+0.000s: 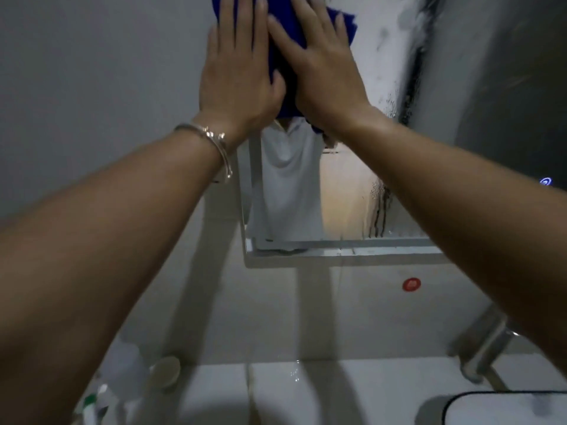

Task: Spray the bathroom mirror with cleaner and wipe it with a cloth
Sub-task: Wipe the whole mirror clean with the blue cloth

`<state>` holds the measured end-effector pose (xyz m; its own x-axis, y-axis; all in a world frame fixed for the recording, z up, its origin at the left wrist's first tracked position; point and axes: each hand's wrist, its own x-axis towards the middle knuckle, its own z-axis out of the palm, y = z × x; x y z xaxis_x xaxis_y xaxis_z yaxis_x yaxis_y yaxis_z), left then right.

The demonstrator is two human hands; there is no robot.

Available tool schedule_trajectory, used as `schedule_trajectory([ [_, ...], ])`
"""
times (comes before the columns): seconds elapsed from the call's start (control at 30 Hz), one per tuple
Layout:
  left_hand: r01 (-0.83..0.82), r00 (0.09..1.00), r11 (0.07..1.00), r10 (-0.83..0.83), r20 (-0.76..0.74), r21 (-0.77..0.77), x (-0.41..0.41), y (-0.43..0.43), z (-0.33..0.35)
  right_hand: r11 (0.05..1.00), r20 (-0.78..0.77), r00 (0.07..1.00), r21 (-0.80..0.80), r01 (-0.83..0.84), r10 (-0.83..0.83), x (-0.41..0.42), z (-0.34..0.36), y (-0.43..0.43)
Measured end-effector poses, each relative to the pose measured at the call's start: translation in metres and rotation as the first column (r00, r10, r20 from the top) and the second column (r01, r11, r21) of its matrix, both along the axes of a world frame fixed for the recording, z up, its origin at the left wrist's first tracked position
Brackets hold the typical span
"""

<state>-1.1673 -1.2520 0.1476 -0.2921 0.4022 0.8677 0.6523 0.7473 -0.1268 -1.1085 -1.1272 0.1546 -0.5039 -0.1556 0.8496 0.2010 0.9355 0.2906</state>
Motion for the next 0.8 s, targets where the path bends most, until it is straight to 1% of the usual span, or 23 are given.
schedule_trajectory([
  [0.07, -0.013, 1.000, 1.000, 0.013, -0.007, 0.013, 0.001, 0.001, 0.004, 1.000, -0.003, 1.000, -0.013, 0.005, -0.005, 0.001, 0.004, -0.002],
  [0.13, -0.018, 1.000, 1.000, 0.018, -0.019, 0.005, -0.001, 0.001, -0.011, 1.000, 0.022, 1.000, -0.005, -0.011, 0.011, 0.003, -0.011, 0.001],
  [0.33, 0.016, 1.000, 0.998, -0.016, -0.008, -0.066, -0.010, -0.003, -0.089, 0.994, 0.035, 0.999, 0.102, -0.033, 0.029, 0.004, -0.087, 0.016],
  [0.47, 0.024, 0.999, 0.993, -0.027, -0.023, -0.112, -0.016, -0.008, -0.152, 0.984, 0.081, 0.997, 0.174, -0.027, 0.013, 0.006, -0.146, 0.024],
  [0.6, 0.029, 1.000, 0.990, -0.029, -0.003, -0.137, -0.016, -0.010, -0.201, 0.981, 0.114, 0.993, 0.190, -0.028, 0.006, 0.009, -0.194, 0.024],
  [0.8, 0.009, 0.999, 0.984, 0.000, 0.050, -0.176, -0.013, -0.016, -0.257, 0.981, 0.187, 0.982, 0.191, -0.033, -0.004, 0.018, -0.244, 0.021],
])
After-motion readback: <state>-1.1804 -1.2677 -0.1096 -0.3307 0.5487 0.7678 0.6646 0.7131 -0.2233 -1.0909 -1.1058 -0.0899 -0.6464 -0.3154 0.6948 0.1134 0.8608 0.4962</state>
